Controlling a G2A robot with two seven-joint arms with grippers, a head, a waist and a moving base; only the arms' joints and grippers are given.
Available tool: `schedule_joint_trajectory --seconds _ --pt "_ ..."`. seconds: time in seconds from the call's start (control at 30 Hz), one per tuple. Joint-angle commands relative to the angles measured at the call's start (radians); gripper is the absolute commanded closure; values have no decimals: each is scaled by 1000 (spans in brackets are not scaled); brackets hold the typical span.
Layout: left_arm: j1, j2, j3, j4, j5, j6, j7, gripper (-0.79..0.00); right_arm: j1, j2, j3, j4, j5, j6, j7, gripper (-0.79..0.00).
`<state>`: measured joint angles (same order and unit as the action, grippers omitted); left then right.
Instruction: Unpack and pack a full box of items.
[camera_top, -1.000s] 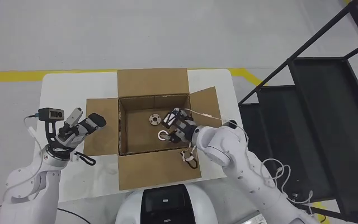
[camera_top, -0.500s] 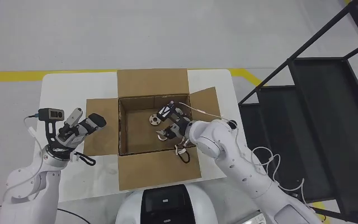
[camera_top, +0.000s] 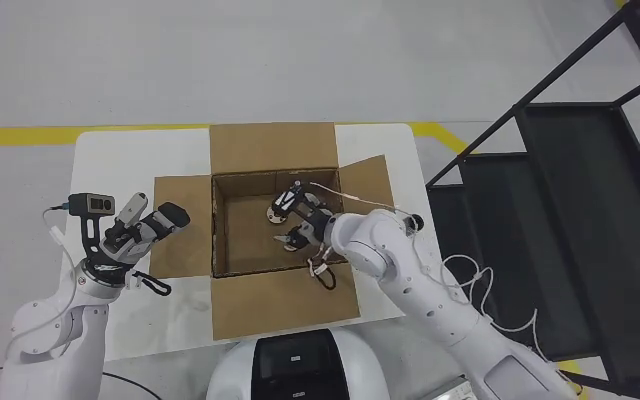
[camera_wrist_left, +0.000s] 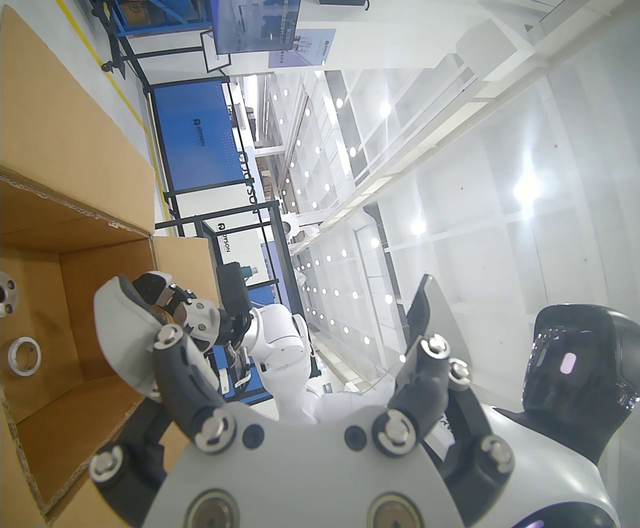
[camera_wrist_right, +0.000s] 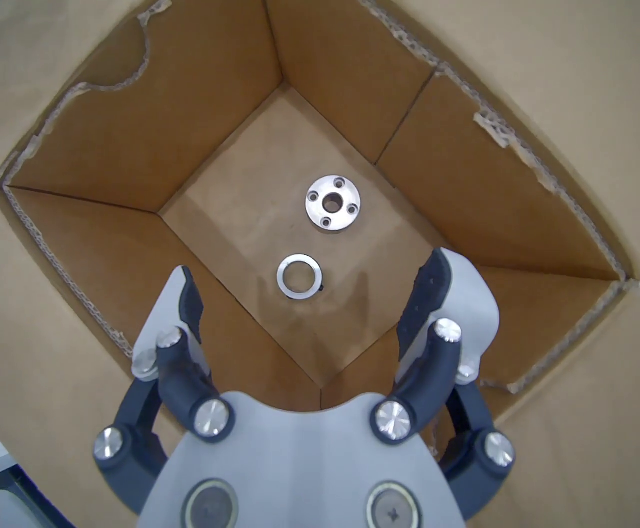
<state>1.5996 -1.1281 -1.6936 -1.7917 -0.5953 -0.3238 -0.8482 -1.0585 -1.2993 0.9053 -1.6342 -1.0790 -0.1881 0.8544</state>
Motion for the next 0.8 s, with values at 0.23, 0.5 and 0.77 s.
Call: schedule_joint_trajectory --seconds 0.23,0.5,0.77 --pt "0 0 0 0 0 0 0 -785 247 -86 -169 306 120 37 24 -785" --pt "0 0 0 0 0 0 0 -785 354 -174 -297 560 176 70 -74 -785" --pt "0 0 0 0 0 0 0 -785 389 -232 -368 707 148 75 -150 -785"
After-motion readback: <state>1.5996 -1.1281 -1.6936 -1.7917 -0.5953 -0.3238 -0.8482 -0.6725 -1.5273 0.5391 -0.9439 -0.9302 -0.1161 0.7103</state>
